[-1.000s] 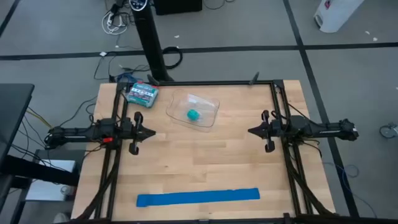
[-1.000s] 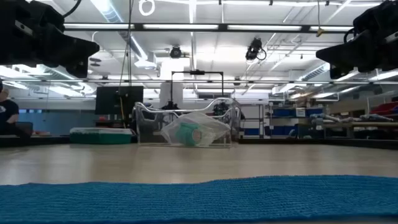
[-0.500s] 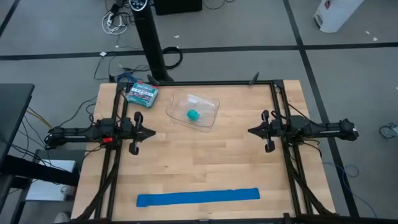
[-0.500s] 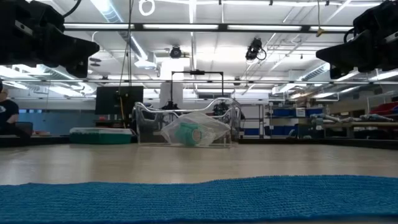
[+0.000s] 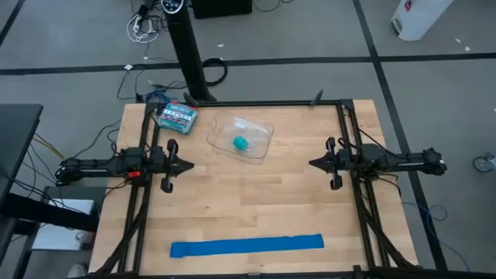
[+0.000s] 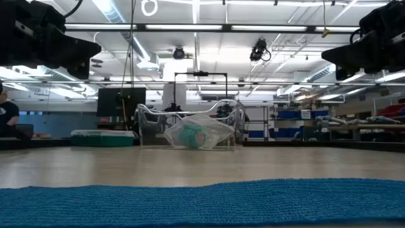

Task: Roll bandage

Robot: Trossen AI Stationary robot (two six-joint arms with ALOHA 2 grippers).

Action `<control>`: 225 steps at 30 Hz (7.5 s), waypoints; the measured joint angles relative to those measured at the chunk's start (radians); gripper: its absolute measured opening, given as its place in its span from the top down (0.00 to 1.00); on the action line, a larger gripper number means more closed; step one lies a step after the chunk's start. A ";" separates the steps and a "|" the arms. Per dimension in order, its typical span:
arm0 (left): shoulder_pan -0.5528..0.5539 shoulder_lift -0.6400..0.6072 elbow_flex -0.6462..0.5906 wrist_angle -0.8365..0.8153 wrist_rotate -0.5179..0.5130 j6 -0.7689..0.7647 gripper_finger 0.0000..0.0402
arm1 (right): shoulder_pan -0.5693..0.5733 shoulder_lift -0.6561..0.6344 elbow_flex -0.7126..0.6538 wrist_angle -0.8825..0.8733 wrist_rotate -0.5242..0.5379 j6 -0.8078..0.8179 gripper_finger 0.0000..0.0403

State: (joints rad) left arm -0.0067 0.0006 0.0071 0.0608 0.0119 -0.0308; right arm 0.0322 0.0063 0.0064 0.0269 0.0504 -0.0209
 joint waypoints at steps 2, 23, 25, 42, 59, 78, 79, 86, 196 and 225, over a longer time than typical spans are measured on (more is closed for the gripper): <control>0.000 0.000 0.000 0.000 0.000 0.000 0.91 | 0.000 0.000 0.000 0.000 0.000 0.000 0.98; 0.000 0.000 0.000 0.000 0.000 0.000 0.91 | 0.000 0.000 0.000 0.000 0.000 0.000 0.98; 0.000 0.000 0.000 0.000 0.000 0.000 0.91 | 0.000 0.000 0.000 0.000 0.000 0.000 0.98; 0.000 0.000 0.000 0.000 0.000 0.000 0.91 | 0.000 0.000 0.000 0.001 0.000 0.000 0.98; 0.000 0.000 0.000 0.000 0.000 0.000 0.91 | 0.000 0.000 0.000 0.172 0.025 0.074 0.98; 0.000 0.000 0.000 0.089 0.000 -0.084 0.91 | 0.118 0.467 0.072 0.547 -0.009 0.142 1.00; 0.000 0.000 0.000 0.112 0.000 -0.103 0.91 | 0.125 0.505 0.085 0.569 -0.008 0.136 1.00; 0.000 0.000 0.000 0.188 0.000 -0.133 0.91 | 0.162 0.765 0.225 0.612 0.008 0.116 1.00; -1.148 1.368 0.784 -0.416 -0.226 -1.276 0.91 | 0.271 2.019 1.274 0.414 -0.149 0.148 0.97; -1.137 1.586 0.783 -0.491 -0.276 -1.317 0.91 | 0.274 2.134 1.383 0.273 -0.209 0.125 0.98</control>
State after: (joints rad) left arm -1.1437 1.5869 0.7901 -0.4300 -0.2644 -1.3476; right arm 0.3067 2.1403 1.3899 0.3002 -0.1585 0.1038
